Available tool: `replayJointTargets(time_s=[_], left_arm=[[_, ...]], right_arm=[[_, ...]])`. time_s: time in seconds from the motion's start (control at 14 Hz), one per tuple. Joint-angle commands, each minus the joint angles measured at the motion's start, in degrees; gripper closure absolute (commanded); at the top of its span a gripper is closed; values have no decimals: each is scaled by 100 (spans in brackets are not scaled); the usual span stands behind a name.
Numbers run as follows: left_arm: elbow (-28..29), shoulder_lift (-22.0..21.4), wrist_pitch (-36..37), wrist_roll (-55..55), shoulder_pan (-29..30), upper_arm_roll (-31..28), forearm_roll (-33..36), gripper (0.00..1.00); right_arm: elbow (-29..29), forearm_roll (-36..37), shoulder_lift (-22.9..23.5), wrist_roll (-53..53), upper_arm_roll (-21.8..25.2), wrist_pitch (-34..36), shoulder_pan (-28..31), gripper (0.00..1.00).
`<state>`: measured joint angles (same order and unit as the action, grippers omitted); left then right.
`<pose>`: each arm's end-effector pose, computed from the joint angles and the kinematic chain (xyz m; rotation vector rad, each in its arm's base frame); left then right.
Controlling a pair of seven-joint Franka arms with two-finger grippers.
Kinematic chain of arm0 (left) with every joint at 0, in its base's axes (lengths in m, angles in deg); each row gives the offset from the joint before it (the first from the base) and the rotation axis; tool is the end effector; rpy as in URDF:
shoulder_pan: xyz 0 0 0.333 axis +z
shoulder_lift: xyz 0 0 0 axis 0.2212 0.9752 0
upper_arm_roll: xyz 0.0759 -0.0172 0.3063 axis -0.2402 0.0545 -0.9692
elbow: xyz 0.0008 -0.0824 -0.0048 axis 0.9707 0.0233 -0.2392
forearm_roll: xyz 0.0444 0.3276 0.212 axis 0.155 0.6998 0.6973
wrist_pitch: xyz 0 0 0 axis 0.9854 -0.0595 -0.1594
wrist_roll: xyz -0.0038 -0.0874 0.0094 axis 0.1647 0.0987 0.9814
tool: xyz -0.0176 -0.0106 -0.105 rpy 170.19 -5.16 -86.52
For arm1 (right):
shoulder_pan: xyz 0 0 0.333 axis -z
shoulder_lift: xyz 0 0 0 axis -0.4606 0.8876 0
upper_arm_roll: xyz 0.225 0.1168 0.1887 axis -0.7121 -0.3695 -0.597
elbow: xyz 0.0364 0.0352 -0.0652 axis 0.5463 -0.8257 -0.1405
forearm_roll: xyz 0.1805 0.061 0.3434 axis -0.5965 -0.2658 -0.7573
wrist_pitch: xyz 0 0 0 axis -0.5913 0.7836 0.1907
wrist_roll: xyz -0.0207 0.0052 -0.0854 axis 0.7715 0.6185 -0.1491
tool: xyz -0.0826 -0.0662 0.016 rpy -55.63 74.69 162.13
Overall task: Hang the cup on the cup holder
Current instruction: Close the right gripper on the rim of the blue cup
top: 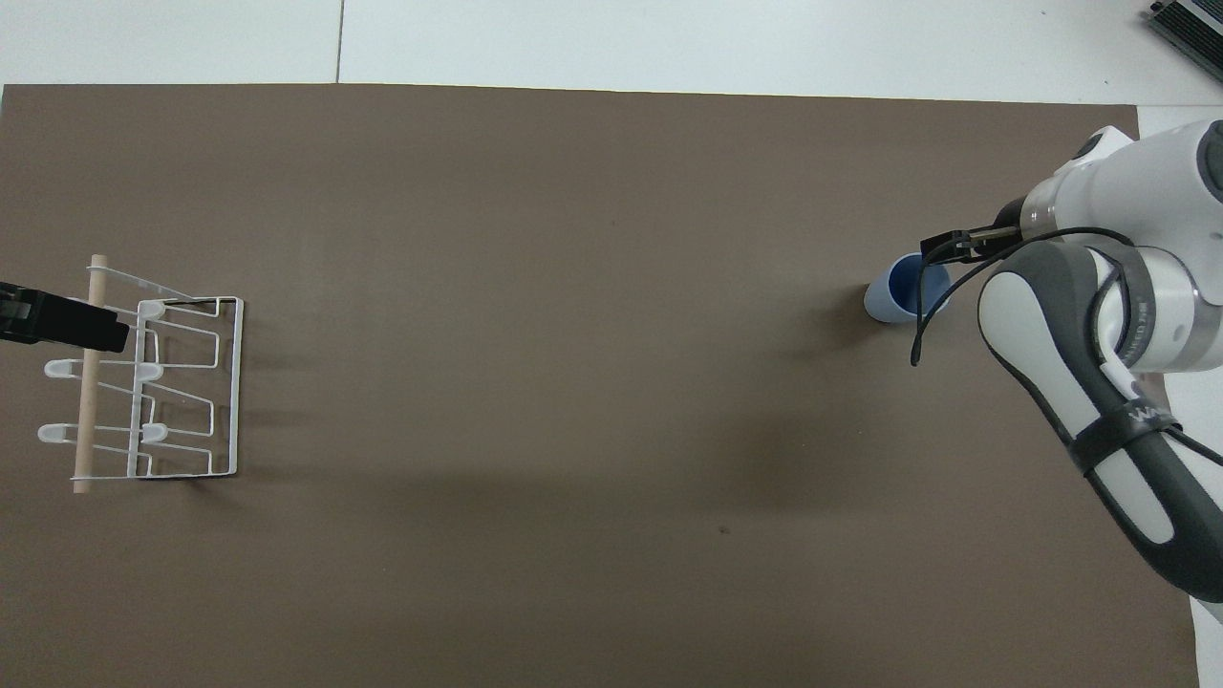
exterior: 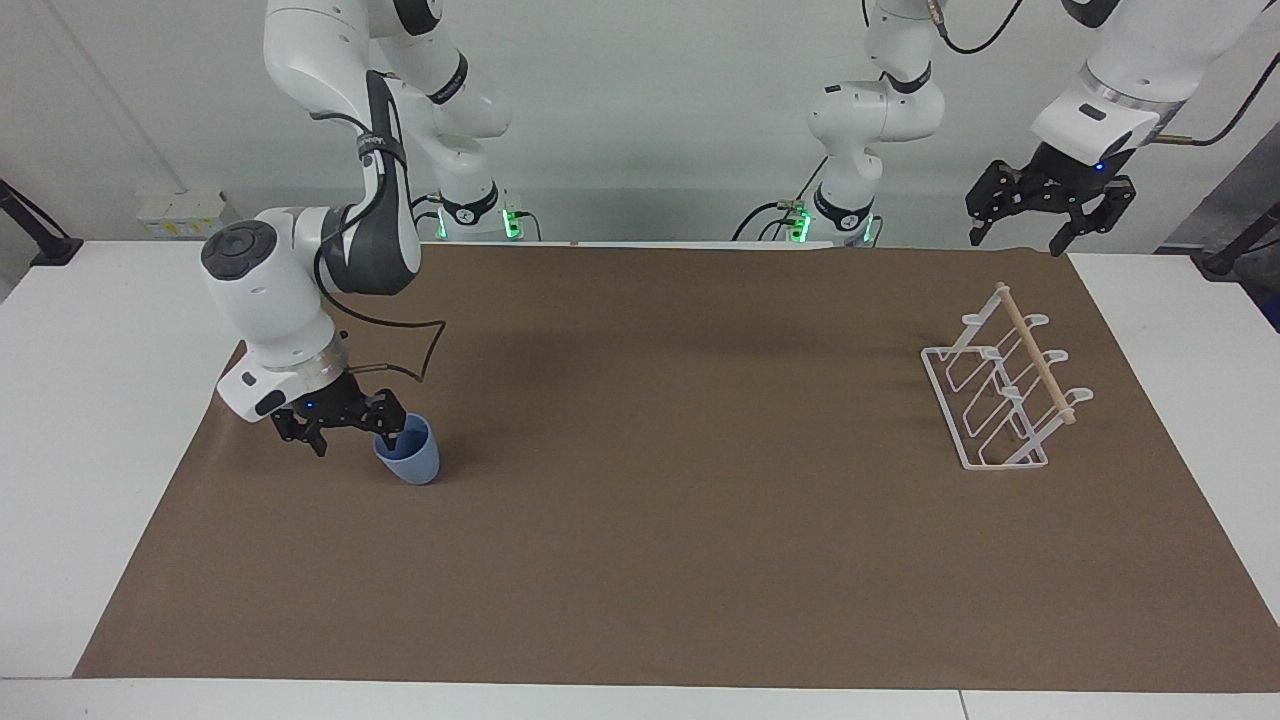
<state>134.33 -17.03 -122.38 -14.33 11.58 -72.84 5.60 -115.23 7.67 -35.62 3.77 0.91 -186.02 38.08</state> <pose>0.5256 -0.0456 0.6671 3.1058 -0.3558 -0.0119 0.6474 -0.0262 0.3936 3.1283 0.1373 0.1889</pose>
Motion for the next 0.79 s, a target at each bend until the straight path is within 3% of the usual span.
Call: replayJointTargets(time_s=[0.0,0.5,0.64,0.71], left_arm=[[199,-180,-4,43,-47,-34,52,0],[217,-180,14,43,-47,-34,52,0],[226,-189,23,43,-38,-34,52,0],[226,-180,14,43,-38,-34,52,0]], right_arm=[[-401,128,-32,-108,-58,-424,68,0],[-411,128,65,-99,-50,-425,95,0],[-376,85,65,-125,-58,-364,86,27],[-367,23,65,-212,-58,-355,86,32]])
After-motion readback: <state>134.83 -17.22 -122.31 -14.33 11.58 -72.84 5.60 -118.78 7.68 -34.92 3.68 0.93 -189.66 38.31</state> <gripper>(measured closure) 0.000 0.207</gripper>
